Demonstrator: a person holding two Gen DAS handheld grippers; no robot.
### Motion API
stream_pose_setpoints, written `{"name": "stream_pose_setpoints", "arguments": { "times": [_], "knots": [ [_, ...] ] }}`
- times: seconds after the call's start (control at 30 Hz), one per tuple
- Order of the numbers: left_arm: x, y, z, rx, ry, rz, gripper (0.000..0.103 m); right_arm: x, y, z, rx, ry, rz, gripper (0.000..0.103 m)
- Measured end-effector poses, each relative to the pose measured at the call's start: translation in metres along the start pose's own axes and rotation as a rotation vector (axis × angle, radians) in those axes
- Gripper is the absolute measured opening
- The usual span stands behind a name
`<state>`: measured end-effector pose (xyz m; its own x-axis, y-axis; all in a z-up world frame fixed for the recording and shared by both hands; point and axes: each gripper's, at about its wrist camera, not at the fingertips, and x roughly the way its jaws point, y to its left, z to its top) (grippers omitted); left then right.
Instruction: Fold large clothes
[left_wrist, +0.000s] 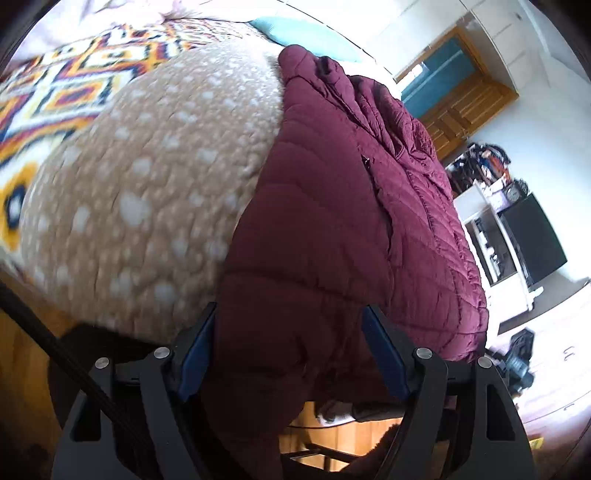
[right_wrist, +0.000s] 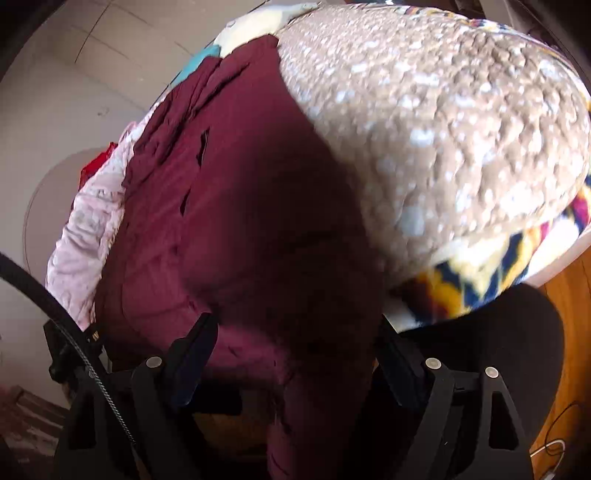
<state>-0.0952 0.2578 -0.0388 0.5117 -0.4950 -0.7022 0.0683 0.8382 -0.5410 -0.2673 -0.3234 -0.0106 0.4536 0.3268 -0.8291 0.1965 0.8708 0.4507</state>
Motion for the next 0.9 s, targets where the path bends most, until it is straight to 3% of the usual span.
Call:
{"name": "stream_pose_setpoints", "arguments": {
  "times": [0.13, 0.27, 0.47, 0.5, 0.53, 0.6, 0.7, 0.8, 0.9],
  "knots": [
    [-0.009, 0.005, -0.012, -0.044, -0.022, -0.024, 0.076, 0.011, 0.029, -0.019, -0.118, 0.021, -0.095, 0.088],
    [-0.006, 0.004, -0.024, -0.054, 0.003, -0.016, 0.076, 0.016, 0.036, -0.027, -0.113, 0.019, -0.122, 0.087],
    [0.002, -0.004, -0.036, 0.002, 0.043, 0.069, 0.076, 0.023, 0.038, -0.029, -0.16, 0.047, -0.214, 0.071],
    [0.005, -0.007, -0.036, 0.017, 0.061, 0.094, 0.069, 0.023, 0.038, -0.028, -0.165, 0.051, -0.225, 0.063],
    [0.006, -0.01, -0.038, 0.034, 0.07, 0.136, 0.052, 0.021, 0.035, -0.03, -0.165, 0.053, -0.232, 0.059],
    [0.004, -0.012, -0.038, 0.048, 0.076, 0.18, 0.038, 0.019, 0.029, -0.029, -0.144, 0.058, -0.224, 0.039],
    [-0.02, -0.016, -0.036, 0.009, 0.04, 0.111, 0.032, 0.009, 0.028, -0.03, -0.095, 0.065, -0.169, 0.025],
    [-0.051, -0.027, -0.028, -0.019, -0.017, 0.023, 0.031, -0.013, 0.043, -0.027, -0.096, 0.054, -0.11, 0.022],
    [-0.076, -0.047, -0.01, 0.001, -0.078, -0.025, 0.031, -0.051, 0.071, -0.007, -0.136, -0.018, 0.013, 0.021]
  ]
}}
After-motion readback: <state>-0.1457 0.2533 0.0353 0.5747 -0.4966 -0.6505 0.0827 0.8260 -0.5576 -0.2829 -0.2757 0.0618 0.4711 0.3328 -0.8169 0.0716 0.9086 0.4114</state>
